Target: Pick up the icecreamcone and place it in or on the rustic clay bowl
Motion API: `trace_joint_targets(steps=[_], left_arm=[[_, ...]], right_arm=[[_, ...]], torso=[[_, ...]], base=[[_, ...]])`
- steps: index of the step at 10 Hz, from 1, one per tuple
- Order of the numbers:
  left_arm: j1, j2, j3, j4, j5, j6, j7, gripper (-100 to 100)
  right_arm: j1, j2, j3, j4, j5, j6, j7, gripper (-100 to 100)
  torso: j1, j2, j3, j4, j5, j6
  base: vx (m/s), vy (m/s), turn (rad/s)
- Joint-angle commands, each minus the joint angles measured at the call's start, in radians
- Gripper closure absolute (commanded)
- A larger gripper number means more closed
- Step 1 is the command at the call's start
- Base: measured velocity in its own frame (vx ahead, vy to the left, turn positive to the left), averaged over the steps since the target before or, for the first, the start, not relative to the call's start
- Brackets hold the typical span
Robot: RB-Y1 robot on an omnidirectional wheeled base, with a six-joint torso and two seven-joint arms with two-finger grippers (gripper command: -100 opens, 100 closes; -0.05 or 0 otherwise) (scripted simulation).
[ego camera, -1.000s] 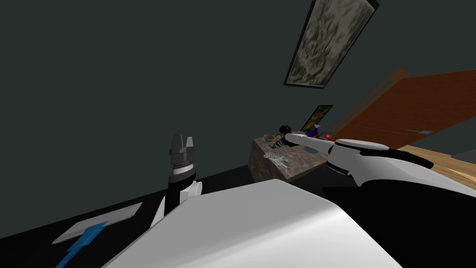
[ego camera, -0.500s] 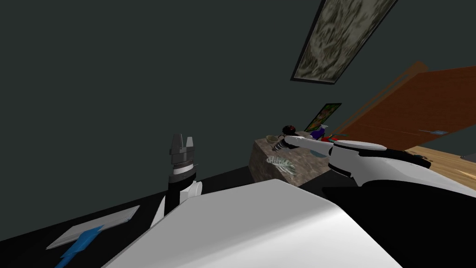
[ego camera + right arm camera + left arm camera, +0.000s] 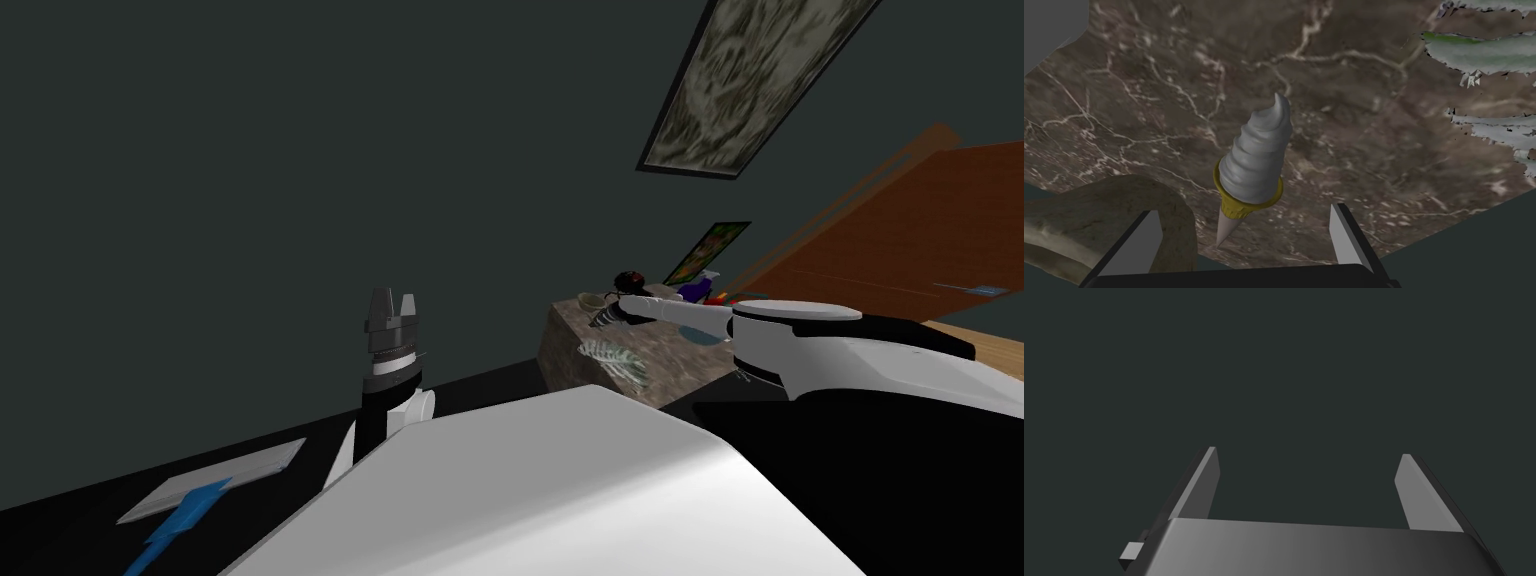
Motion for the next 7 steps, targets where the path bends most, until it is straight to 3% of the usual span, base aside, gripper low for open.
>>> trace_joint_targets(steps=[1, 2, 3, 4, 6, 7], left_arm=[[0.0, 0.0, 0.0, 0.0, 0.0, 0.0, 0.0, 0], [0.0, 0.0, 0.0, 0.0, 0.0, 0.0, 0.0, 0], [0.0, 0.0, 0.0, 0.0, 0.0, 0.0, 0.0, 0], [0.0, 0.0, 0.0, 0.0, 0.0, 0.0, 0.0, 0], [0.0, 0.0, 0.0, 0.0, 0.0, 0.0, 0.0, 0], [0.0, 0.0, 0.0, 0.0, 0.0, 0.0, 0.0, 0]], right_arm=[[-0.005, -0.025, 0.05, -0.02, -0.05, 0.034, 0.014, -100], [-0.005, -0.025, 0.057, -0.02, -0.057, 0.034, 0.014, -100], [-0.005, -0.049, 0.096, -0.04, -0.1, 0.064, 0.028, -100], [-0.005, -0.049, 0.1, -0.04, -0.1, 0.064, 0.028, -100], [-0.007, -0.096, 0.167, -0.079, -0.174, 0.125, 0.056, -100], [-0.007, -0.096, 0.185, -0.079, -0.187, 0.126, 0.056, -100]], torso=[[0.0, 0.0, 0.0, 0.0, 0.0, 0.0], [0.0, 0.0, 0.0, 0.0, 0.0, 0.0], [-0.001, 0.0, 0.0, 0.0, 0.0, 0.0], [-0.001, 0.0, 0.0, 0.0, 0.0, 0.0], [0.0, 0.0, 0.0, 0.0, 0.0, 0.0], [0.0, -0.001, 0.0, 0.0, 0.0, 0.0]], base=[[0.029, 0.014, 0.038], [0.026, 0.008, 0.02], [0.034, 0.009, 0.04], [0.031, 0.008, 0.019], [0.04, 0.014, 0.05], [0.039, 0.011, 0.02]])
